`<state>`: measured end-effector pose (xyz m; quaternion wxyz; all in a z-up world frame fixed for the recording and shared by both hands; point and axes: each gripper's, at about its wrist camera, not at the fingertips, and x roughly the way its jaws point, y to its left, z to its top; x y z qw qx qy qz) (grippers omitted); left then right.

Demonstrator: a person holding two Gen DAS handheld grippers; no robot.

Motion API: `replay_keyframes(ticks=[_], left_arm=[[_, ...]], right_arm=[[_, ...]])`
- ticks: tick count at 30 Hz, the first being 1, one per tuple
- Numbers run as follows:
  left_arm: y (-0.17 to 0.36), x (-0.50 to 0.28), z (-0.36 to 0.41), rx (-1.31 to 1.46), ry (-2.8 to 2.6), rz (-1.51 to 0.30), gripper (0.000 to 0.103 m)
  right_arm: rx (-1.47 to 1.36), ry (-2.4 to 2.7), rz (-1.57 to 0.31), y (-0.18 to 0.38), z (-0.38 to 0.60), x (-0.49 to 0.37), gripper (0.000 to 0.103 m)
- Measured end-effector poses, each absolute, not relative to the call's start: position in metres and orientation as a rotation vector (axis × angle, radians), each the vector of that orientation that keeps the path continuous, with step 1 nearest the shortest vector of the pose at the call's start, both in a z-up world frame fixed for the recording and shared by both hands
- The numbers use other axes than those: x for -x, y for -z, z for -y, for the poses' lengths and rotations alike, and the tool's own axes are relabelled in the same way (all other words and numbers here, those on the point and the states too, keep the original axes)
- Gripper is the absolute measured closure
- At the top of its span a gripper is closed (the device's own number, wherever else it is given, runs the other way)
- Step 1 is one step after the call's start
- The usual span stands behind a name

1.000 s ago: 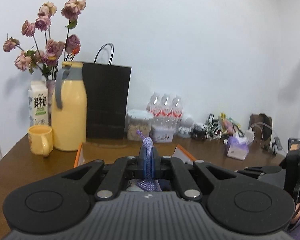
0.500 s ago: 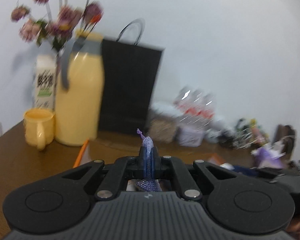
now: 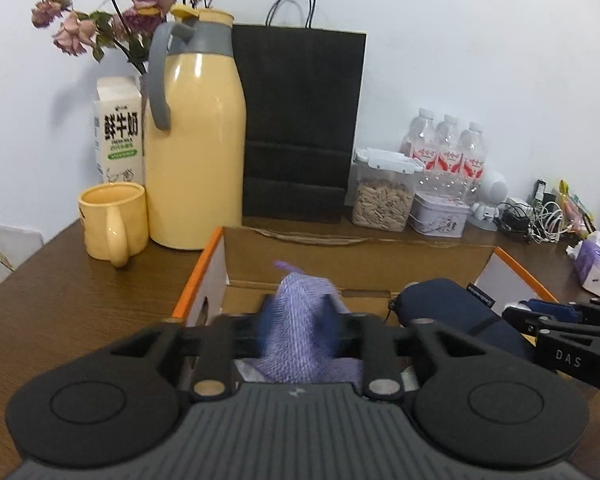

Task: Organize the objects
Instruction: 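Carry the purple bag and white cap into the box and open both tools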

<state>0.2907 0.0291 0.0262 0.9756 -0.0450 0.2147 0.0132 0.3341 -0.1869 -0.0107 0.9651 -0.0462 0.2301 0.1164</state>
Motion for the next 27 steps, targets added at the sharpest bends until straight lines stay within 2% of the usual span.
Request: replay_keyframes(ticks=[1,2,3,4,5,7,8,13,15,19,27], left_arm=[[-0.027,-0.289,-0.028,0.087,-0.034,-0.423,0.046],[-0.028,-0.287,-0.028,0.082,-0.041,-0.413,0.041],[-0.029,-0.286,-0.027,0.075,-0.046,-0.403,0.029],[-0.03,-0.284,-0.026,0.07,-0.05,-0.394,0.018],[-0.031,-0.282,-0.025,0.066,-0.055,-0.384,0.014],[-0.034,-0.278,-0.024,0.062,-0.057,-0.359,0.001],[-0.035,-0.276,-0.023,0.062,-0.059,-0.347,0.0],[-0.037,-0.275,-0.024,0.072,-0.067,-0.339,0.0],[-0.037,-0.274,-0.024,0.074,-0.07,-0.338,0.0],[-0.037,-0.272,-0.023,0.074,-0.066,-0.333,0.0],[-0.041,-0.267,-0.02,0.07,-0.05,-0.319,0.0]], right_arm=[[0.091,-0.234,-0.466,0.011,0.187,-0.333,0.075],[0.089,-0.233,-0.467,0.011,0.187,-0.333,0.074],[0.086,-0.234,-0.465,0.01,0.188,-0.333,0.071],[0.081,-0.236,-0.461,0.01,0.188,-0.332,0.064],[0.076,-0.238,-0.455,0.008,0.189,-0.331,0.061],[0.069,-0.235,-0.439,0.006,0.191,-0.328,0.047],[0.064,-0.234,-0.431,0.005,0.192,-0.326,0.045],[0.051,-0.221,-0.395,0.0,0.195,-0.32,0.009],[0.049,-0.227,-0.39,-0.002,0.195,-0.319,0.008],[0.061,-0.227,-0.384,-0.002,0.193,-0.316,0.0],[0.069,-0.225,-0.365,-0.007,0.192,-0.31,0.0]])
